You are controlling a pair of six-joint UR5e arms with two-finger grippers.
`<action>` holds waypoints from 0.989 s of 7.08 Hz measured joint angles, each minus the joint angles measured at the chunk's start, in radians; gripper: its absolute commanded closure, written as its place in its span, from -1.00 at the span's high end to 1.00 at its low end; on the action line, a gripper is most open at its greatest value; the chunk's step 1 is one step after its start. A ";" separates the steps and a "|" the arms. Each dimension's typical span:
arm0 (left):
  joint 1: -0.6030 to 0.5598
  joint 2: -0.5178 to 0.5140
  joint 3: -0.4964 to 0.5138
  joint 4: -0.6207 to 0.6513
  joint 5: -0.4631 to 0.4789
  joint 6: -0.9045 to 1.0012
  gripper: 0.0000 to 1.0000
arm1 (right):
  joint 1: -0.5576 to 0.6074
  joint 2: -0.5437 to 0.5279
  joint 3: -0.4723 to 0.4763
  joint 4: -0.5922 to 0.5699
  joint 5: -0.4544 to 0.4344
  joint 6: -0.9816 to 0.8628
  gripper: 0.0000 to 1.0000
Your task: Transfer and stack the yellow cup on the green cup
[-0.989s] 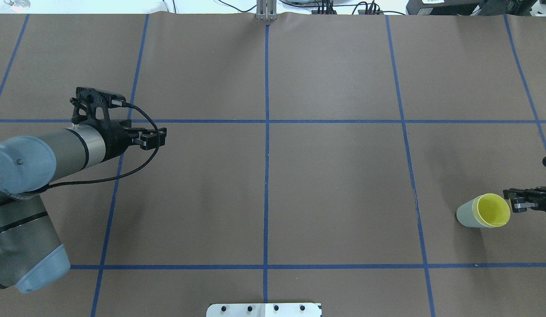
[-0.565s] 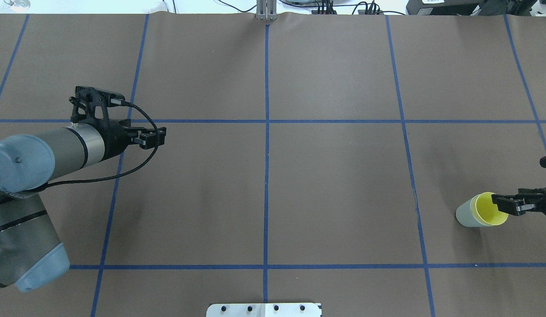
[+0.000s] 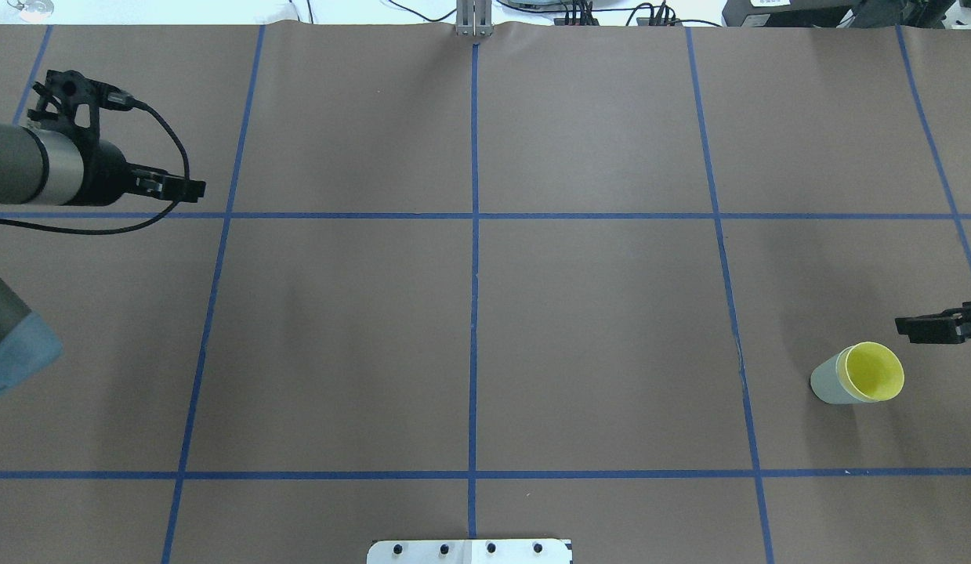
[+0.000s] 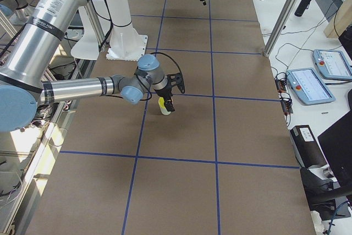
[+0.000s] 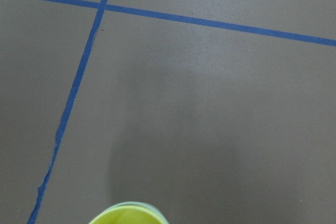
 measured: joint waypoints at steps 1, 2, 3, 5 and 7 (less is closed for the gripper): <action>-0.100 -0.008 0.013 0.119 -0.062 0.166 1.00 | 0.077 0.057 -0.028 -0.096 0.036 -0.134 0.99; -0.204 -0.022 0.024 0.254 -0.114 0.346 1.00 | 0.154 0.118 -0.066 -0.183 0.079 -0.244 0.99; -0.294 -0.041 0.040 0.376 -0.158 0.503 1.00 | 0.237 0.175 -0.108 -0.261 0.149 -0.336 0.99; -0.469 -0.070 0.133 0.549 -0.294 0.750 1.00 | 0.407 0.272 -0.195 -0.433 0.285 -0.561 1.00; -0.631 -0.072 0.297 0.589 -0.425 0.956 1.00 | 0.532 0.305 -0.234 -0.574 0.400 -0.699 0.99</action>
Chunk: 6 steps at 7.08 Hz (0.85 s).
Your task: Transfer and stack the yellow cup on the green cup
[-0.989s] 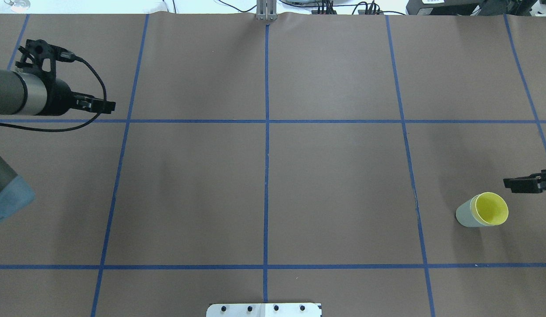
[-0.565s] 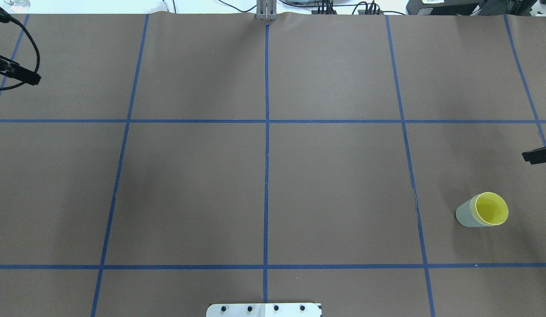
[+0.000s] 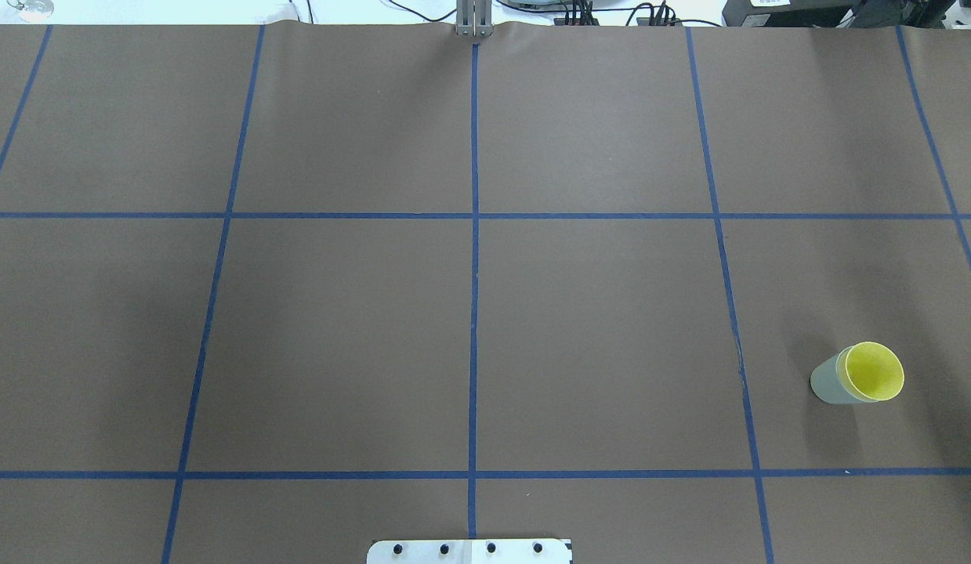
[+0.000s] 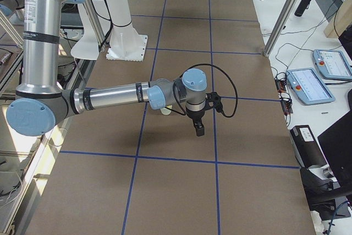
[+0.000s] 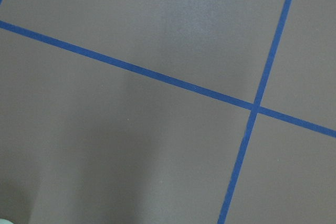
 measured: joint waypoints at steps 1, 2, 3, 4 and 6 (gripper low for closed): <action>-0.059 0.020 0.061 -0.010 -0.021 0.057 1.00 | 0.035 0.000 -0.007 -0.034 0.037 -0.019 0.99; -0.100 0.048 0.094 -0.041 -0.030 0.060 1.00 | 0.056 0.002 -0.022 -0.045 0.051 -0.025 0.99; -0.120 0.078 0.113 -0.104 -0.034 0.037 1.00 | 0.074 0.004 -0.042 -0.043 0.058 -0.026 0.99; -0.128 0.115 0.130 -0.195 -0.033 0.023 1.00 | 0.082 0.001 -0.051 -0.041 0.058 -0.026 0.99; -0.129 0.146 0.174 -0.345 -0.031 -0.020 1.00 | 0.094 -0.007 -0.060 -0.043 0.052 -0.021 0.99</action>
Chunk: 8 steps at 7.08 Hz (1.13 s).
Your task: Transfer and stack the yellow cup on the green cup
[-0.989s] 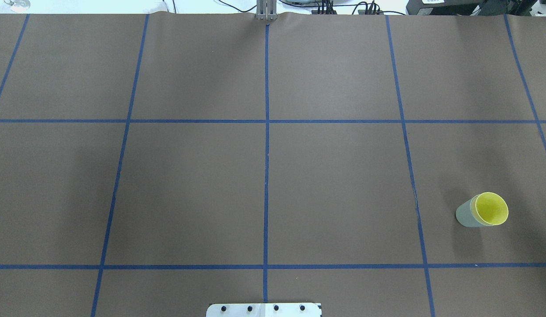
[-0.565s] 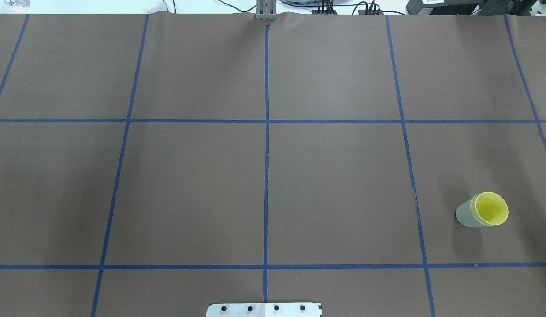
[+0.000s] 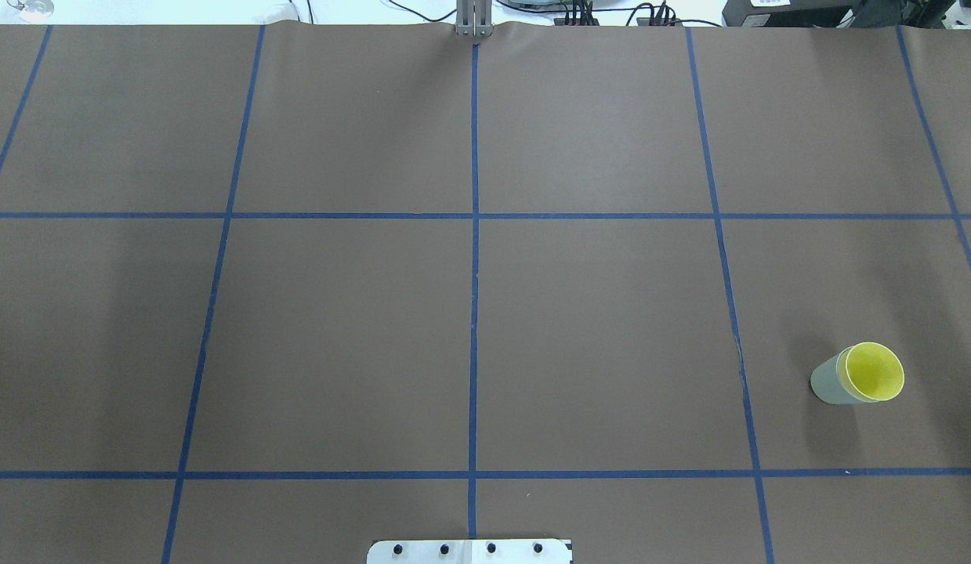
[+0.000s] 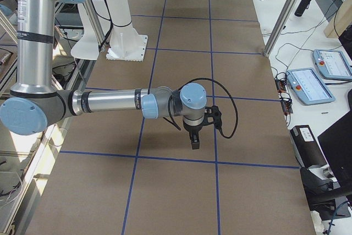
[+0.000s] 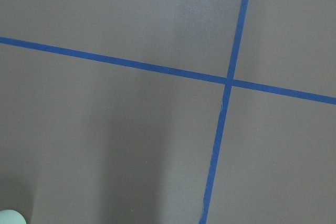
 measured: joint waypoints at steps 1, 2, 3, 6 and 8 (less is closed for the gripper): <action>0.001 0.000 -0.013 0.002 -0.001 -0.037 1.00 | 0.003 -0.001 -0.007 -0.012 0.005 0.005 0.99; 0.003 -0.005 -0.053 0.060 -0.001 -0.055 1.00 | 0.003 0.005 -0.009 -0.042 0.012 0.011 0.99; 0.006 -0.012 -0.128 0.174 -0.001 -0.061 1.00 | 0.004 0.020 -0.005 -0.096 0.023 0.015 0.99; 0.043 0.056 -0.327 0.396 -0.004 -0.063 1.00 | 0.004 0.033 -0.006 -0.158 0.056 0.016 0.99; 0.086 0.112 -0.367 0.409 0.000 -0.068 1.00 | 0.004 0.030 -0.009 -0.160 0.055 0.016 1.00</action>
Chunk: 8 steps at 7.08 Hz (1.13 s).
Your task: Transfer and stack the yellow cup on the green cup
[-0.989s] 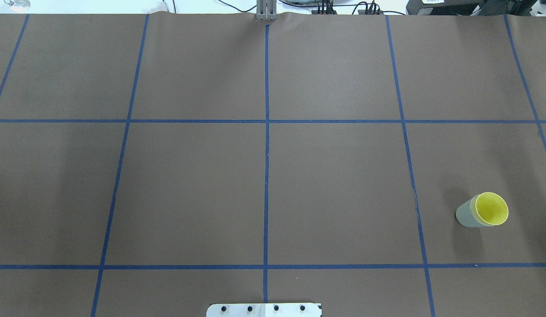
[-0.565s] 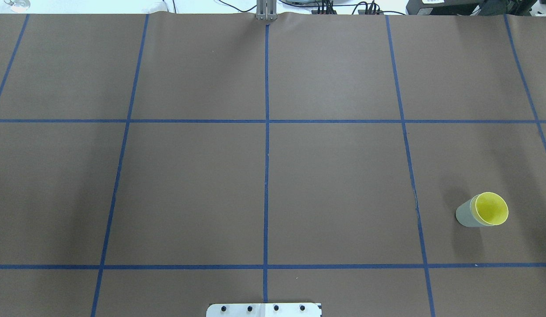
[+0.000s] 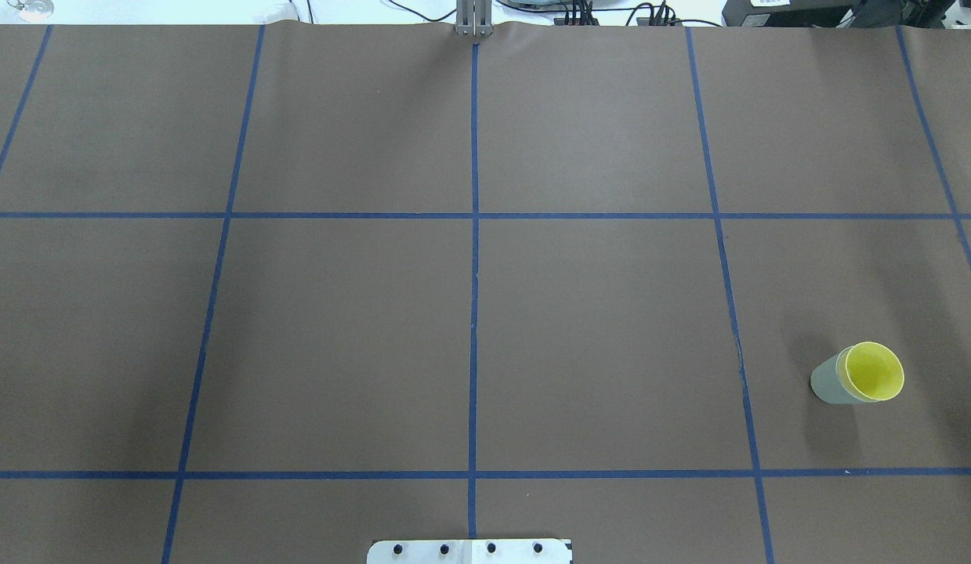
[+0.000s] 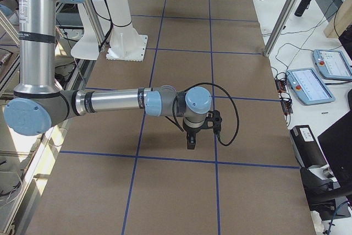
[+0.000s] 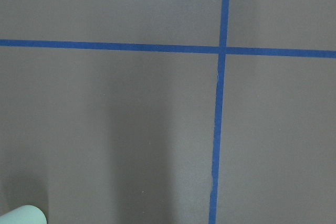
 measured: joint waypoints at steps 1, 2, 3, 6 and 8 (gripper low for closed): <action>0.009 0.008 -0.004 0.001 0.003 -0.006 1.00 | 0.000 -0.003 0.000 0.000 -0.003 0.000 1.00; 0.013 0.010 -0.005 0.002 0.005 -0.009 1.00 | 0.000 -0.004 -0.001 0.000 -0.004 0.000 1.00; 0.015 0.010 -0.003 0.002 0.006 -0.010 1.00 | 0.000 -0.005 -0.003 0.000 -0.004 0.000 1.00; 0.015 0.007 0.005 0.002 0.007 -0.008 1.00 | 0.000 -0.006 -0.011 0.002 -0.007 -0.001 0.99; 0.015 0.006 0.008 0.002 0.007 -0.007 1.00 | 0.000 -0.006 -0.013 0.004 -0.008 -0.002 1.00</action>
